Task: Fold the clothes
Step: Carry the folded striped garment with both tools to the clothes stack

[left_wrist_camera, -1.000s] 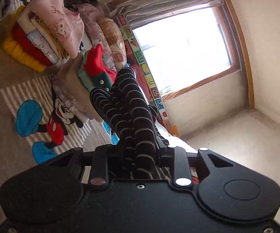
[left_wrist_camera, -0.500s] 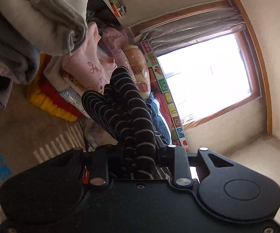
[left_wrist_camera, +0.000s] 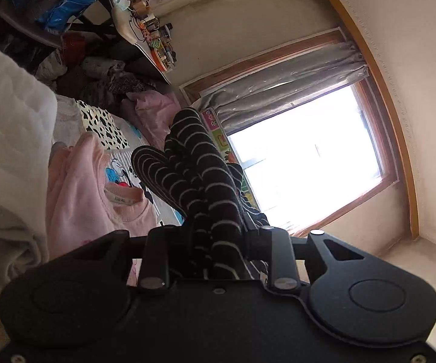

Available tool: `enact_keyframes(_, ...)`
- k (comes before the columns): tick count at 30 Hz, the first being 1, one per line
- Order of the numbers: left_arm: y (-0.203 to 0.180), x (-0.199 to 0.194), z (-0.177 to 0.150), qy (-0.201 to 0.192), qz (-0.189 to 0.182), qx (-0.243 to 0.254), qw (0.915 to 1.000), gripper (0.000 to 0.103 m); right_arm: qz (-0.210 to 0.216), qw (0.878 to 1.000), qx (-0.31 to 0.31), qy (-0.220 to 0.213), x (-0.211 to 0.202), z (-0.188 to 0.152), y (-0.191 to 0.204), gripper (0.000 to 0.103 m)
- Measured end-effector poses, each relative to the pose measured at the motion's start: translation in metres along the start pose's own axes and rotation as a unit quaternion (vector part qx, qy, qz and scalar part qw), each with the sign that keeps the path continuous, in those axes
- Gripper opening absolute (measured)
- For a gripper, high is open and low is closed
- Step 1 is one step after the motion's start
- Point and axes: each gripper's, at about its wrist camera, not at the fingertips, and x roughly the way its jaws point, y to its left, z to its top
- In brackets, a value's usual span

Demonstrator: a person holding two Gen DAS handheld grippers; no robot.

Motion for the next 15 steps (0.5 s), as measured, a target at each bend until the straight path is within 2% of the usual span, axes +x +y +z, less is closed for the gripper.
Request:
enact_keyframes(1,0.0,0.004,0.003,-0.005,0.009,0.006,0.9999,0.027,0.003,1.0,-0.002,0.0,0.008,0.007,0.001,0.031)
enact_keyframes(3,-0.001,0.019,0.006,-0.009,0.095,0.058,0.9938,0.041,-0.006,1.0,-0.01,-0.002,0.02,0.015,0.0,0.031)
enact_keyframes(4,0.0,0.028,0.004,0.0,0.161,0.082,0.9835,0.058,-0.033,0.999,-0.025,-0.003,0.026,0.016,0.0,0.034)
enact_keyframes(5,0.0,0.028,-0.003,-0.003,0.189,0.109,0.9759,0.056,-0.092,0.994,-0.056,-0.006,0.033,0.015,-0.001,0.04)
enact_keyframes(6,-0.001,0.028,-0.01,-0.005,0.217,0.135,0.9669,0.056,-0.152,0.985,-0.087,-0.009,0.039,0.014,-0.002,0.058)
enact_keyframes(7,-0.001,0.027,-0.018,-0.007,0.242,0.161,0.9568,0.057,-0.189,0.975,-0.113,-0.01,0.043,0.011,-0.003,0.061)
enact_keyframes(8,-0.004,0.022,-0.025,-0.014,0.238,0.178,0.9547,0.06,-0.191,0.973,-0.13,-0.011,0.04,0.006,-0.004,0.061)
enact_keyframes(11,-0.007,0.011,-0.042,-0.028,0.232,0.224,0.9461,0.06,-0.194,0.967,-0.165,-0.026,0.026,-0.01,-0.008,0.061)
enact_keyframes(14,-0.004,0.003,-0.048,-0.025,0.216,0.224,0.9499,0.06,-0.191,0.964,-0.184,-0.025,0.015,-0.021,-0.006,0.061)
enact_keyframes(15,-0.006,0.001,-0.051,-0.021,0.214,0.231,0.9487,0.06,-0.198,0.962,-0.188,-0.021,0.013,-0.024,-0.002,0.061)
